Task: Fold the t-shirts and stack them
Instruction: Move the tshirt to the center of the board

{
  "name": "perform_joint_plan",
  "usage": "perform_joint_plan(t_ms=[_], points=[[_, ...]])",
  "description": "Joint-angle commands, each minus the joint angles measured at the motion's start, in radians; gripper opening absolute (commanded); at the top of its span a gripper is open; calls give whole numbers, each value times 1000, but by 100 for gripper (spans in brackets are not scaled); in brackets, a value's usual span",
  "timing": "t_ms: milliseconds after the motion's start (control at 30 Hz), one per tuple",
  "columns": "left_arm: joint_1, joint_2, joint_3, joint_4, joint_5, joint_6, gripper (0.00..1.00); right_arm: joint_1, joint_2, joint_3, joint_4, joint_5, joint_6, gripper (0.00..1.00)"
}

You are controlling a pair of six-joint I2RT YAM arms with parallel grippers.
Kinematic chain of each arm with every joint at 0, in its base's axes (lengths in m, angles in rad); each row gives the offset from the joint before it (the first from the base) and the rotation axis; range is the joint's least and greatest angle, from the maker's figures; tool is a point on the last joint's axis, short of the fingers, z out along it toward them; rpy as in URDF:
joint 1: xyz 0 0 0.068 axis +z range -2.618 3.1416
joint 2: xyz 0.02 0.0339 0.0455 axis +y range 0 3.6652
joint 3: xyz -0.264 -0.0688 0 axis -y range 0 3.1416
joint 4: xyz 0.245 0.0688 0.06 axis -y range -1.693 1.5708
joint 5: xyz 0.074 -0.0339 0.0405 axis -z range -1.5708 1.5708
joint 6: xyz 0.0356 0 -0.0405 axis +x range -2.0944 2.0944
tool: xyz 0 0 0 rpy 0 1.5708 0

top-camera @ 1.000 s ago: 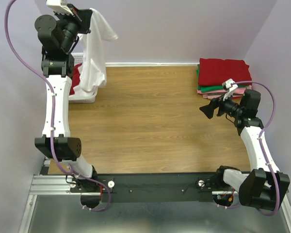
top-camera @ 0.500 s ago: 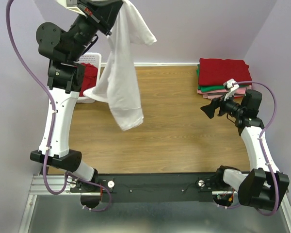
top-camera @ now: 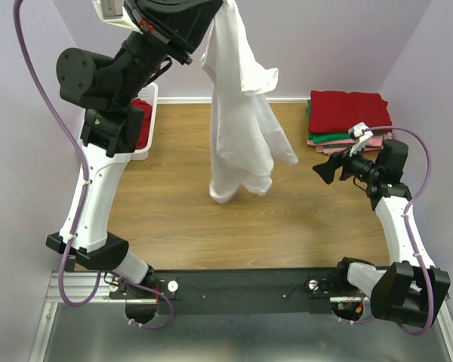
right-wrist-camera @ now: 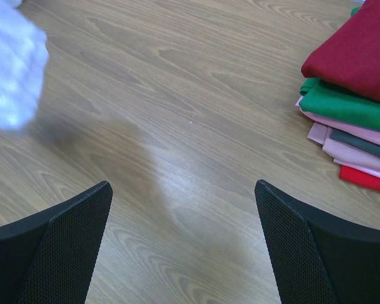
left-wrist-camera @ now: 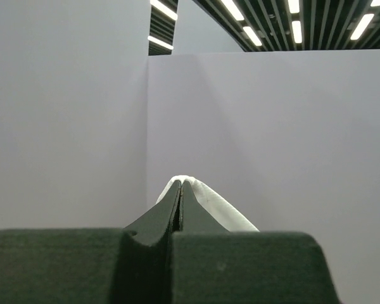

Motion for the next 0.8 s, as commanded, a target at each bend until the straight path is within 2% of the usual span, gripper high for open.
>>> perform_joint_plan(t_ms=[0,67,167,233,267,367,400,433,500,567,667,700,767], points=[[-21,-9,-77,23,21,-12,0,-12,-9,0,-18,-15,-14,100],[-38,-32,-143,23,21,1,0,-14,-11,2,-19,-12,-16,100],[-43,-101,-322,31,9,28,0,-16,-9,2,-18,-14,-18,100],[-41,-165,-502,41,-3,44,0,-16,-6,2,-18,-14,-18,100],[-43,-190,-639,50,-13,50,0,-16,-8,2,-19,-14,-18,100],[-40,-277,-845,48,-39,70,0,-16,-6,2,-18,-17,-19,100],[-41,-318,-978,46,-45,74,0,-16,-5,0,-18,-17,-21,100],[-41,-339,-1043,51,-51,73,0,-16,-5,-1,-18,-17,-22,100],[-41,-372,-1217,49,-54,61,9,-16,0,-3,-18,-26,-27,100],[-43,-434,-1369,49,-43,35,36,-16,6,-6,-19,-41,-33,100],[-41,-483,-1493,22,-49,8,56,-16,12,-14,-19,-70,-44,100],[-41,-524,-1543,0,-65,10,66,-16,15,-17,-21,-80,-48,100],[-40,-573,-1567,-85,-144,24,73,-16,18,-24,-22,-101,-65,100]])
